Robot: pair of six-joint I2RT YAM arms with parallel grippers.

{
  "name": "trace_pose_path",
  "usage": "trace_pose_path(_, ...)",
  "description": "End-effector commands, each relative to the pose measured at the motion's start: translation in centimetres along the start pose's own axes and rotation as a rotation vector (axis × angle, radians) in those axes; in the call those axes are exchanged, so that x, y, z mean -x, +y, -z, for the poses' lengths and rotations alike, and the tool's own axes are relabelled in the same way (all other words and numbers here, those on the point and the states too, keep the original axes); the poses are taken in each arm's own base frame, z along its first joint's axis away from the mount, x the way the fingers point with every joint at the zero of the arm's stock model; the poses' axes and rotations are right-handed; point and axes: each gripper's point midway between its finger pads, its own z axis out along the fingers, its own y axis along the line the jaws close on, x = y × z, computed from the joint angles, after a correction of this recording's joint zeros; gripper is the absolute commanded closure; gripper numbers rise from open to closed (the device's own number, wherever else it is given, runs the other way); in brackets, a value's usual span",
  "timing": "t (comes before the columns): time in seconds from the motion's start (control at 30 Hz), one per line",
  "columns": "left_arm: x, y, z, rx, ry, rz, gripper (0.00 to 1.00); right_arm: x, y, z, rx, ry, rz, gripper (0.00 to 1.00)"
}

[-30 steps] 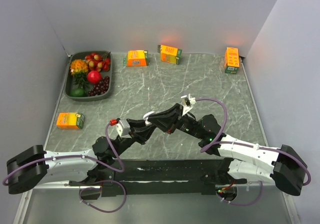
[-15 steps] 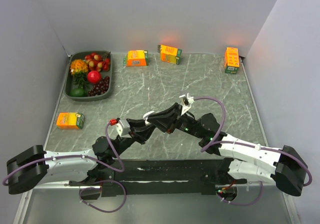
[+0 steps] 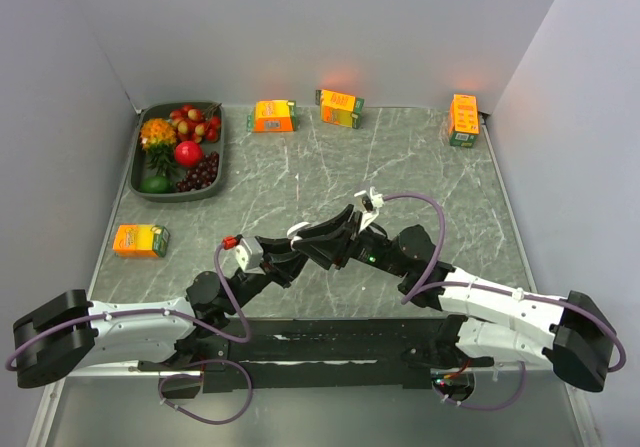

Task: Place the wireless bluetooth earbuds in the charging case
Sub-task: Place the earbud in the charging case.

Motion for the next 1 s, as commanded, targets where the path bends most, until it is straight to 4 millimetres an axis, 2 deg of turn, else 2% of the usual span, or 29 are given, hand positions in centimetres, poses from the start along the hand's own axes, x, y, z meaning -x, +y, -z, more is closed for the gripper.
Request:
trace_pose_path(0.0,5.0,-1.5,-0.7,-0.059,-0.172,0.041,0.99,0.2,-0.4,0.1,-0.042,0.013,0.016,0.55)
trace_pose_path(0.33,5.1,-1.5,-0.7,-0.06,-0.173,0.043,0.99,0.9,-1.2,0.7,-0.101,-0.009,0.034,0.55)
trace_pose_path(0.7,4.9,-1.5,-0.5,-0.06,-0.168,0.046,0.99,3.6,-0.3,1.6,-0.117,-0.032,0.141,0.56)
trace_pose_path(0.97,4.8,-1.5,-0.6,-0.061,-0.165,0.046,0.99,3.1,-0.1,1.1,-0.097,0.012,0.157,0.57)
